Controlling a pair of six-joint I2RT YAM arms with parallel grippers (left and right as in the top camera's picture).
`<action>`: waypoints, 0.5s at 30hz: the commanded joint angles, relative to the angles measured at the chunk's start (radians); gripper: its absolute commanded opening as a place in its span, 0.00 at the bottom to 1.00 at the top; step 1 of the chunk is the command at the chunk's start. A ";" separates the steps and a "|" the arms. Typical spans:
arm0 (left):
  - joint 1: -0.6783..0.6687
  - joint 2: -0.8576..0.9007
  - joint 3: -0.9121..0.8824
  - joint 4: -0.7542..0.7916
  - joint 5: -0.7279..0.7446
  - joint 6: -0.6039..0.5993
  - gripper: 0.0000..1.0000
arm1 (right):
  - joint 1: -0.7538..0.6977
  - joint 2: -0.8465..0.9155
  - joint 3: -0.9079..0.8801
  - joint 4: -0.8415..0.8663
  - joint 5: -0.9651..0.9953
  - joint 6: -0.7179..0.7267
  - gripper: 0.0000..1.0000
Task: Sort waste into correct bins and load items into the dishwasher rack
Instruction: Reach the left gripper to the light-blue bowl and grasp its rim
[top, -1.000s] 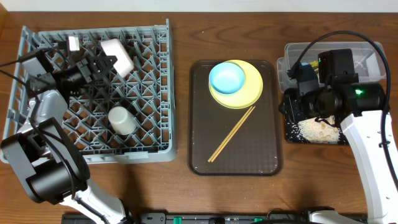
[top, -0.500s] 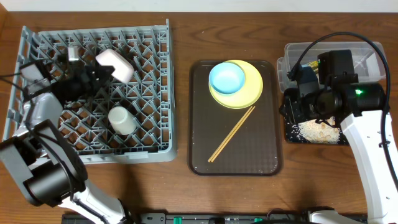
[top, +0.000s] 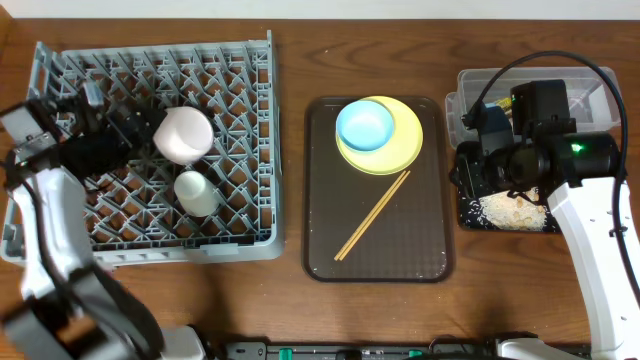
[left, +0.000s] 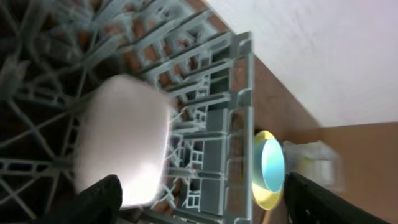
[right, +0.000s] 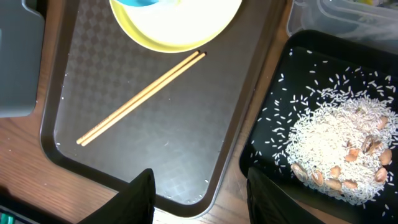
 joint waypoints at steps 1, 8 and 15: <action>-0.108 -0.117 0.000 -0.020 -0.227 0.010 0.86 | 0.006 -0.002 0.000 0.008 0.000 0.013 0.45; -0.496 -0.162 0.001 0.001 -0.528 0.069 0.92 | -0.047 -0.002 0.000 0.031 0.000 0.111 0.47; -0.834 -0.016 0.080 0.017 -0.770 0.154 0.93 | -0.096 -0.002 0.000 0.021 0.000 0.124 0.47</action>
